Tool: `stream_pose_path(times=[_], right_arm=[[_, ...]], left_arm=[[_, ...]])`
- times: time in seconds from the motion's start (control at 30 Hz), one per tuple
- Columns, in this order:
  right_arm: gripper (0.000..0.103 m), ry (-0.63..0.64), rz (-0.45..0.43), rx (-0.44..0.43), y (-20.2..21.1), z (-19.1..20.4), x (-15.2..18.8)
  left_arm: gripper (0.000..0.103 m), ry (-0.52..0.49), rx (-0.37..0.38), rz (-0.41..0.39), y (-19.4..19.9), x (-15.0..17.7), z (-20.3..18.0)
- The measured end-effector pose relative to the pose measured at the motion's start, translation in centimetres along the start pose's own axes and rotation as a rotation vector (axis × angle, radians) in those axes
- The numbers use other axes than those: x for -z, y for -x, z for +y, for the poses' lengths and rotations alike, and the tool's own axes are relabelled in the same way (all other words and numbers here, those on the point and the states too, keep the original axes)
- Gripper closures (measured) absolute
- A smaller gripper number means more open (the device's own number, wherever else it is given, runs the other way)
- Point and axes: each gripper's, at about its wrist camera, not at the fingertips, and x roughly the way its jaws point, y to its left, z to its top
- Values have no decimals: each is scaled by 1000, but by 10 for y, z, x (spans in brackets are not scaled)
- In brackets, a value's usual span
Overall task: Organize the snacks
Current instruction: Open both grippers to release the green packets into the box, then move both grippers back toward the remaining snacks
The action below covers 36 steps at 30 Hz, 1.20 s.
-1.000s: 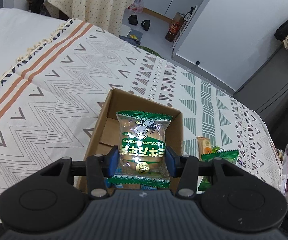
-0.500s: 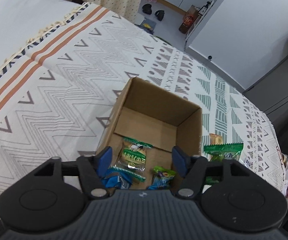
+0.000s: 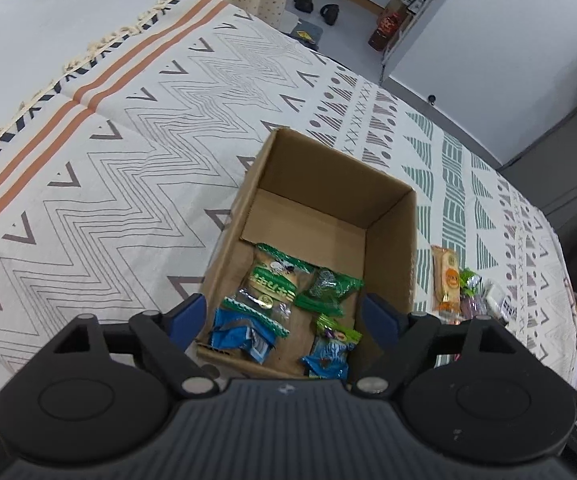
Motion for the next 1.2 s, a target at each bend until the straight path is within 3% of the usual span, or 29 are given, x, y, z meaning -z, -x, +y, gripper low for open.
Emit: stream_pose_path(times=[0.13,0.3,0.37,0.6,0.87,1.2], right_arm=[[36,-18,-12,22,10,-14,3],[24,-30,-19,43,23,-32,5],[20,-43,-33,56,29,-39,5],[6,-68,-82,103,49,-67,7],[0,-52,-158,133,74,-93,10],[0,-98,-171,138,88,-137,15]], left_arm=[[17,-36,8,-2,2,6,-11],[8,-63,50,8,3,14,-26],[0,-80,61,1,5,18,-33],[0,-140,97,-3,7,32,-64],[0,-194,109,4,5,46,-94],[0,-254,113,11,2,65,-132]])
